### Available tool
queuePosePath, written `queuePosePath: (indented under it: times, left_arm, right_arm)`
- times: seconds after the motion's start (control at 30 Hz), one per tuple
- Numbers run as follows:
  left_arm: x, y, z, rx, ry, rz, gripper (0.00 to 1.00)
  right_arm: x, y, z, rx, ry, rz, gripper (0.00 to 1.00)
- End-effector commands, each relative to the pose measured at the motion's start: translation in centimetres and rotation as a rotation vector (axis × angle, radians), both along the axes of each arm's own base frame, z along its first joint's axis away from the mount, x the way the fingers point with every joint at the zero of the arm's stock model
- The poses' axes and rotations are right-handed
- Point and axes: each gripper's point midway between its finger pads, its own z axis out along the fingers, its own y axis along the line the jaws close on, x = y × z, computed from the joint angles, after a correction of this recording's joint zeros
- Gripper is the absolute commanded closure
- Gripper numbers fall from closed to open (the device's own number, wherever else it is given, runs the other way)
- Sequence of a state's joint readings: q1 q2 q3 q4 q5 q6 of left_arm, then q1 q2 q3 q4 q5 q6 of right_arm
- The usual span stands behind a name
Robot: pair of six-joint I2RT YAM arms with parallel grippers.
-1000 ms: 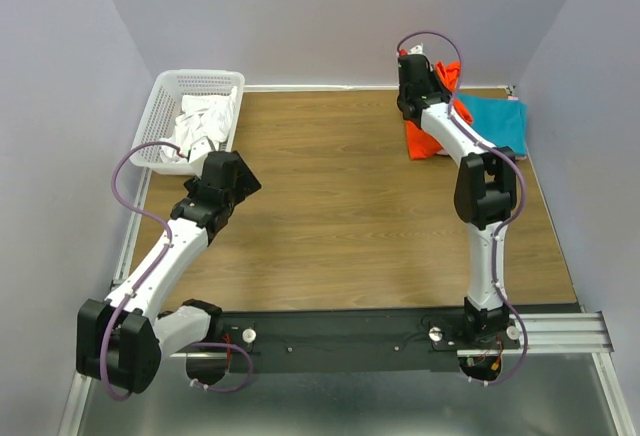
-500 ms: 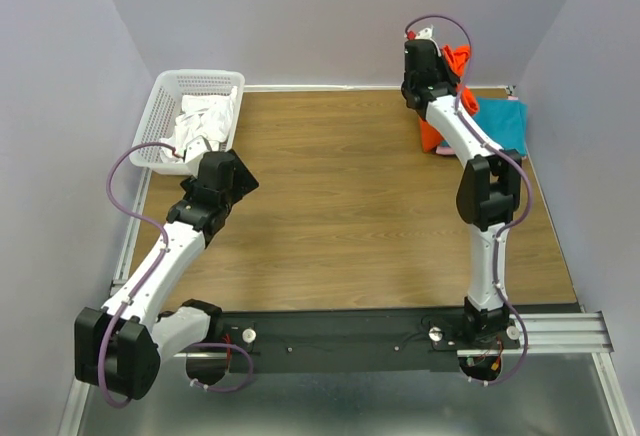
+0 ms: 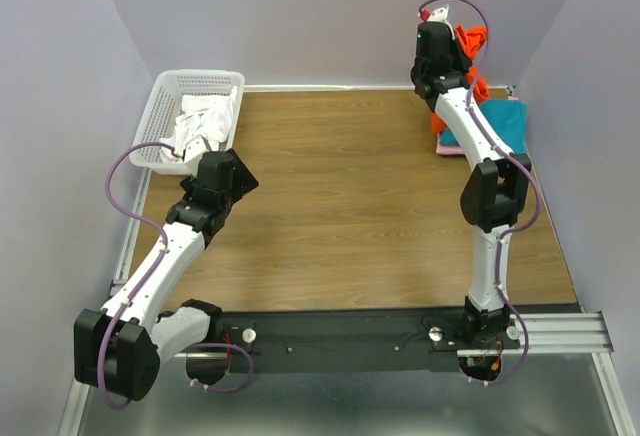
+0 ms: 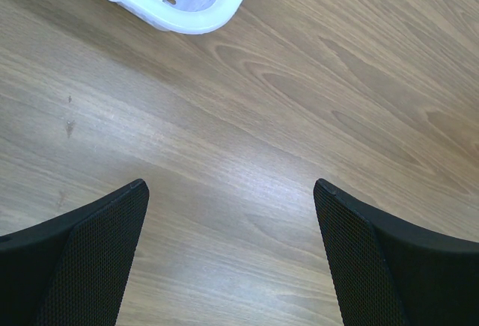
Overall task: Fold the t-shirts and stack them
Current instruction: Neatly place the folded tshirt to the corner
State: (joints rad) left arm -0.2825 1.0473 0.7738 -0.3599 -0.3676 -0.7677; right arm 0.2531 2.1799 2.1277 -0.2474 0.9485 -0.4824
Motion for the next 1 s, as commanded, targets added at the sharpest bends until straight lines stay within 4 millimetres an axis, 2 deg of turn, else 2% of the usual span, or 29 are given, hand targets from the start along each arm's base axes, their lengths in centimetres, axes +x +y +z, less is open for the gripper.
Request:
queuePosePath:
  times: [0.0,0.27,0.5,0.7,0.97]
  left_arm:
    - [0.6,0.6,1.8,0.003,-0.060,0.029,0.02]
    - [0.8,0.2,2.0,-0.008,-0.073,0.004,0.02]
    - [0.6,-0.1,1.9,-0.019,-0.078,-0.010,0.02]
    - [0.5,0.0,2.1,-0.020,-0.086,-0.011,0.02]
    - [0.9,-0.3,1.4,-0.021,-0.071,-0.019,0.02]
  right_arm:
    - [-1.1,-0.7,5.7,0.034,-0.137,-0.012,0.99]
    - [-2.2,-0.6,7.1,0.064,-0.165,0.016,0.99]
    - [-2.3,1.4,7.7,0.147,-0.175,0.122,0.99]
    - [-2.5,1.3,6.1,0.161,-0.145,0.113,0.99]
    - [-2.7,1.1,2.6,0.168,-0.080,0.080,0.99]
